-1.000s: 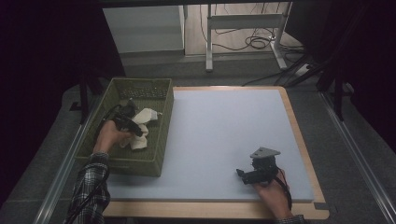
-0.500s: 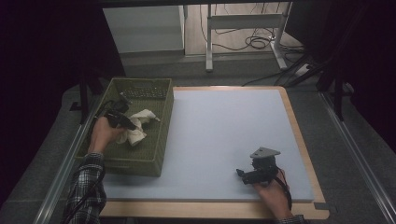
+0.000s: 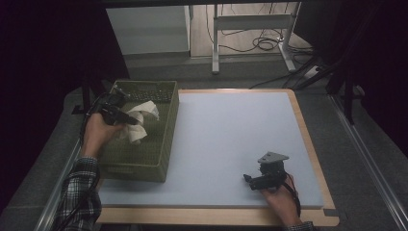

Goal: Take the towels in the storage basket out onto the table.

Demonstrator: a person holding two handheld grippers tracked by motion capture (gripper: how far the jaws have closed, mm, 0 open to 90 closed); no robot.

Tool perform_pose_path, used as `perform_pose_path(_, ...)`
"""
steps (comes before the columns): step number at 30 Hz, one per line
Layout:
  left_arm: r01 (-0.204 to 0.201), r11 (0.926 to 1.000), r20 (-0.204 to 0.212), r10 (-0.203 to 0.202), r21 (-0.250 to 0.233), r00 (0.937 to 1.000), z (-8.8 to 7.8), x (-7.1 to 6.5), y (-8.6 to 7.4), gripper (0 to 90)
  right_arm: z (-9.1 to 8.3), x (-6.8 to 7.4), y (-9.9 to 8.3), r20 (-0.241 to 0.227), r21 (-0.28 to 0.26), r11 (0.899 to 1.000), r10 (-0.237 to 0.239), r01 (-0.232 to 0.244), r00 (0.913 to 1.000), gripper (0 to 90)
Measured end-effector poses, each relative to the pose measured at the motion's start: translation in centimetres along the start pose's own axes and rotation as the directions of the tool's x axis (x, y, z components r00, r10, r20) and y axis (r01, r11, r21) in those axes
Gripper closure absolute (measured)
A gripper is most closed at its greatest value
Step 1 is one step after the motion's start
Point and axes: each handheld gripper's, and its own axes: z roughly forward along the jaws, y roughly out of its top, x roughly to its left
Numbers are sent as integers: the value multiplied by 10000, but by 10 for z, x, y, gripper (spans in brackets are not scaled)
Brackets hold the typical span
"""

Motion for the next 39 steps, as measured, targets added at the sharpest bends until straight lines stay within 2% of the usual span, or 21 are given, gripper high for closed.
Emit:
perform_pose_path(10,-482,9967,146,493,-659,9987,-35,-15,5,731,0,0,0,2,1,10000,-1,1,10000,35)
perform_pose_path(14,-753,9932,305,783,-886,9965,-44,-24,8,729,0,0,0,4,2,10000,0,0,10000,35)
perform_pose_path(17,-1095,9886,208,1122,-1034,9935,-51,-32,12,725,0,0,0,4,0,10000,-3,3,10000,35)
perform_pose_path(22,-1298,9849,273,1337,-1142,9907,-59,-43,18,726,0,0,0,5,0,10000,-4,4,10000,35)
perform_pose_path(30,-1747,9742,398,1820,-1428,9825,-77,-67,32,726,0,0,0,7,2,10000,-3,3,10000,35)
perform_pose_path(39,-2214,9632,611,2327,-1521,9706,-79,-94,51,726,0,0,0,0,14,10000,-11,11,10000,35)
